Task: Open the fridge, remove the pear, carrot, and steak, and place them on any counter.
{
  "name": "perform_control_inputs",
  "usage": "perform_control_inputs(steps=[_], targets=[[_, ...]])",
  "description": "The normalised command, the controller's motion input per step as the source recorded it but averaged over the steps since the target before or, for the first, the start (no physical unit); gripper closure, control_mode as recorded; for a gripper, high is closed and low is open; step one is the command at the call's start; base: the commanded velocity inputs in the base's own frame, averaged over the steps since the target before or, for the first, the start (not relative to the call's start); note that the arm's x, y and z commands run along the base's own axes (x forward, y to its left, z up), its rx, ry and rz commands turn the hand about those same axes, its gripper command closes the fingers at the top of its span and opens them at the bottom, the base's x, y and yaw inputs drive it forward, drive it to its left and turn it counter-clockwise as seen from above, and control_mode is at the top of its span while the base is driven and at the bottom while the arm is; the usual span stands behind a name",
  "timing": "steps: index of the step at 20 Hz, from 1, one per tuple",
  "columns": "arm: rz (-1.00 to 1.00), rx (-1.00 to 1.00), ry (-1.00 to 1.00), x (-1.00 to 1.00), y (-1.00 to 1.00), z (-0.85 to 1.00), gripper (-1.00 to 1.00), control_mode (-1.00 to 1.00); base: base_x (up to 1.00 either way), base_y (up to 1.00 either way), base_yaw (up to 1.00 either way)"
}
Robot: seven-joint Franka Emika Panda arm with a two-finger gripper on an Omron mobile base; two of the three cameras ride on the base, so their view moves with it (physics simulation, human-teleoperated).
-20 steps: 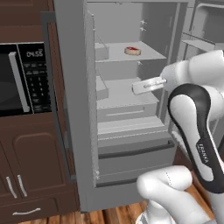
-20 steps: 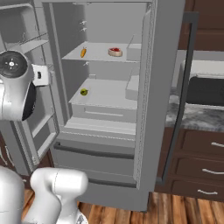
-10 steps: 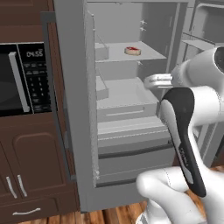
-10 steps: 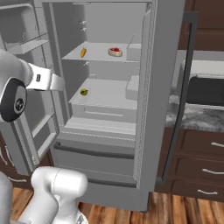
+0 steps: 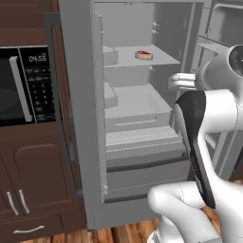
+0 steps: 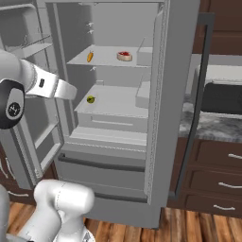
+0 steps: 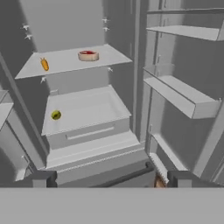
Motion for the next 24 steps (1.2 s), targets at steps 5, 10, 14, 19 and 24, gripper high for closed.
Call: perform_control_inputs(steps=[5, 10, 14, 19, 24], targets=[[-0.06, 0.01, -0.03, -0.03, -0.29, -0.01, -1.0, -1.0, 0.0, 0.0, 0.0], [0.12, 0.02, 0.0, 0.36, -0.02, -0.18, -1.0, -1.0, 0.0, 0.0, 0.0], [0.0, 0.0, 0.0, 0.0, 0.0, 0.0, -1.0, 1.0, 0.55, 0.0, 0.17], [0.0, 0.0, 0.0, 0.0, 0.0, 0.0, -1.0, 1.0, 0.74, -0.05, 0.12], [0.0, 0.0, 0.0, 0.0, 0.0, 0.0, -1.0, 1.0, 0.55, -0.36, 0.01]])
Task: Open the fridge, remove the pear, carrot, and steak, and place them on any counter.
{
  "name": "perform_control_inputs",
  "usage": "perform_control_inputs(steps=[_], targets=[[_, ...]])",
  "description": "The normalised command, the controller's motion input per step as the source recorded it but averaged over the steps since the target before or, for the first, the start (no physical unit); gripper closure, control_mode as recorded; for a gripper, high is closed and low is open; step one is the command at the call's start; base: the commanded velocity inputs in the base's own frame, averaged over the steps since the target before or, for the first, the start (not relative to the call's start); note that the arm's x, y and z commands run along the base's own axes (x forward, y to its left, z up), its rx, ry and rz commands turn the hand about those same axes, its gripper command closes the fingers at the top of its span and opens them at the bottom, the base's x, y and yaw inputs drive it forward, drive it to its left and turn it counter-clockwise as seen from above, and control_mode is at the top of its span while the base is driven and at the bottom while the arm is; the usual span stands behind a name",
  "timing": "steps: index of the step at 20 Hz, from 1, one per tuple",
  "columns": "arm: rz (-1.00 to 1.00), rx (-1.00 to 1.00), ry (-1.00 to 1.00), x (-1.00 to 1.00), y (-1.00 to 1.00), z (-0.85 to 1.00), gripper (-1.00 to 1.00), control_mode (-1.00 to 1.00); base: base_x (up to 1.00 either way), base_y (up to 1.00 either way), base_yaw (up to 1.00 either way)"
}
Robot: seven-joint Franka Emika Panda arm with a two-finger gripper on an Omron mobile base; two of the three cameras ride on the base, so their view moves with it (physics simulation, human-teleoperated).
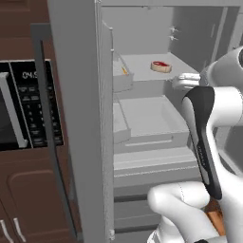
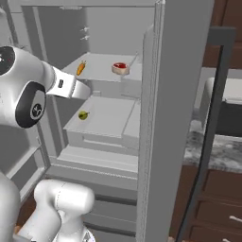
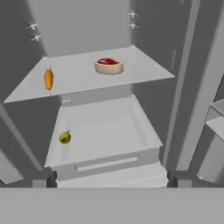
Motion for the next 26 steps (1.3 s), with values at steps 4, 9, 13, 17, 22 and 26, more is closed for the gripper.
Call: perform_control_inputs(steps=[4, 9, 13, 17, 22, 26], targets=[[0.0, 0.0, 0.0, 0.0, 0.0, 0.0, -1.0, 1.0, 0.67, -0.25, 0.0], [0.0, 0.0, 0.0, 0.0, 0.0, 0.0, -1.0, 1.0, 0.86, -0.08, 0.0], [0.0, 0.0, 0.0, 0.0, 0.0, 0.0, -1.0, 1.0, 0.83, -0.02, 0.0], [0.01, 0.0, 0.02, 0.0, 0.0, 0.0, -1.0, -1.0, 0.14, 0.0, 0.0], [0.13, 0.0, 0.0, 0.21, 0.02, 0.03, -1.0, -1.0, 0.0, 0.0, 0.0], [0.06, 0.0, 0.02, 0.53, 0.0, 0.0, -1.0, -1.0, 0.0, 0.0, 0.0]])
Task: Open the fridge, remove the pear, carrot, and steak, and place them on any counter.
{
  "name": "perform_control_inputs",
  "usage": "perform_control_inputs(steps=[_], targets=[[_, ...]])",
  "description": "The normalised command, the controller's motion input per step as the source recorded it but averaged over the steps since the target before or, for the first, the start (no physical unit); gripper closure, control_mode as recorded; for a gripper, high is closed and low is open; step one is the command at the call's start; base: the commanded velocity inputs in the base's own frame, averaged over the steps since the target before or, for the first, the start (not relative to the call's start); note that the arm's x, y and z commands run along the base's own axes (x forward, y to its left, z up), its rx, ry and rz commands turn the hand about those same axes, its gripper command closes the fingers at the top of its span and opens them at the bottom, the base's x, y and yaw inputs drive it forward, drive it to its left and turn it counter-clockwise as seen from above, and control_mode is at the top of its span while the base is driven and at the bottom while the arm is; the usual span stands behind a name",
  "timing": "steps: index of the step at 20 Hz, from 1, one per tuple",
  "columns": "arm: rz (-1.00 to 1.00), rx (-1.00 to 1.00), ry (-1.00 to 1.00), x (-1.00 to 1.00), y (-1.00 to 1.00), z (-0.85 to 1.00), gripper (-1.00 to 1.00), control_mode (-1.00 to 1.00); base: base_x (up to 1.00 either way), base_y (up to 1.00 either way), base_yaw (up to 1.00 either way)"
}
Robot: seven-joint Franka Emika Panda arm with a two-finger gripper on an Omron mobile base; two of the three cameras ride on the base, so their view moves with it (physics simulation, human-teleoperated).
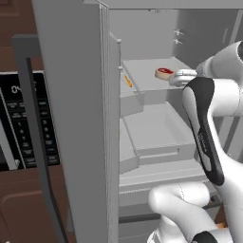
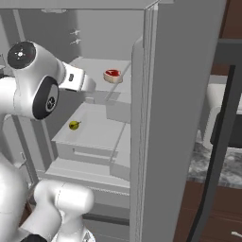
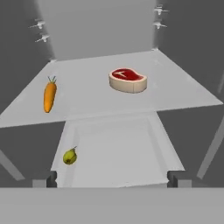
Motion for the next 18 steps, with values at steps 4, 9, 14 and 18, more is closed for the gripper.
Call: perform_control_inputs(steps=[4, 9, 14, 18], targets=[[0.0, 0.0, 0.08, 0.71, 0.0, -0.01, -1.0, -1.0, 0.0, 0.0, 0.0], [0.0, -0.02, 0.07, 0.6, -0.17, -0.2, -1.0, -1.0, 0.0, 0.0, 0.0], [0.0, 0.0, 0.01, 0.57, -0.28, -0.13, -1.0, -1.0, 0.0, 0.0, 0.0], [0.0, 0.0, 0.03, 0.61, -0.36, -0.08, -1.0, -1.0, 0.0, 0.0, 0.0]])
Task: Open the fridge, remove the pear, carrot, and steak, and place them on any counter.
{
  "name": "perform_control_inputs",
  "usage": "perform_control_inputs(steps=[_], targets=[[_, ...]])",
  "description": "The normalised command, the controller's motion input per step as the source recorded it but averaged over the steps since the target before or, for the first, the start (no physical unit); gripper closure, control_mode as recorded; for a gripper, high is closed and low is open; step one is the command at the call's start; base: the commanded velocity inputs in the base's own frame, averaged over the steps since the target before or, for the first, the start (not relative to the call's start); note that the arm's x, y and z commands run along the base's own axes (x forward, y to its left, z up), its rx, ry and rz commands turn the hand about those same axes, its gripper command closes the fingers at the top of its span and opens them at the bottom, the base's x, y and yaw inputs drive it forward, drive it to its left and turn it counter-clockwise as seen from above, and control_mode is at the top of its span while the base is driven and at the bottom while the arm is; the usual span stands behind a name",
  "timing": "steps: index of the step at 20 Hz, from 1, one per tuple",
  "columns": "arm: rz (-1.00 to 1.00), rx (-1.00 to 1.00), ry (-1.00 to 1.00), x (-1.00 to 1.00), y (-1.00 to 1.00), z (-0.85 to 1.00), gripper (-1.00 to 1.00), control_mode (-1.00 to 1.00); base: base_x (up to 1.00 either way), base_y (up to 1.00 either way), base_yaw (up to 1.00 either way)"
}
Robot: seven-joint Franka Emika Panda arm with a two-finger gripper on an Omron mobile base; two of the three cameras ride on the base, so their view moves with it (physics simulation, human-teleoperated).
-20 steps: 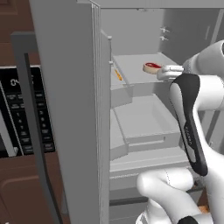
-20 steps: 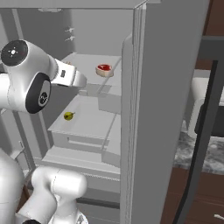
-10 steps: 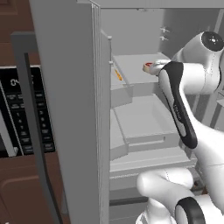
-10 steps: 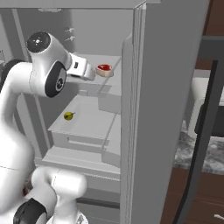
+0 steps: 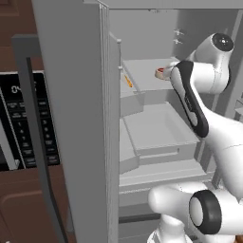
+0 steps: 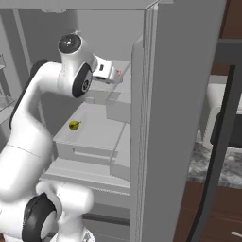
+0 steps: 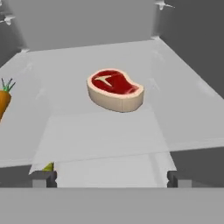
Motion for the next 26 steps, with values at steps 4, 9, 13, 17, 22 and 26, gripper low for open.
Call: perform_control_inputs(steps=[4, 9, 13, 17, 22, 26], targets=[[0.04, 0.0, 0.06, 0.56, -0.42, -0.06, -1.0, -1.0, 0.0, 0.0, 0.0], [0.09, 0.0, 0.07, 0.57, -0.23, -0.13, -1.0, -1.0, 0.0, 0.0, 0.0], [0.14, 0.0, 0.08, 0.64, -0.01, -0.18, -1.0, -1.0, 0.0, 0.0, 0.0], [0.09, 0.0, 0.04, 0.67, 0.0, -0.13, -1.0, -1.0, 0.0, 0.0, 0.0], [0.01, 0.0, 0.02, 0.7, 0.0, -0.18, -1.0, -1.0, 0.0, 0.0, 0.0], [0.0, -0.01, 0.03, 0.27, 0.13, -0.43, -1.0, -1.0, 0.0, 0.0, 0.0]])
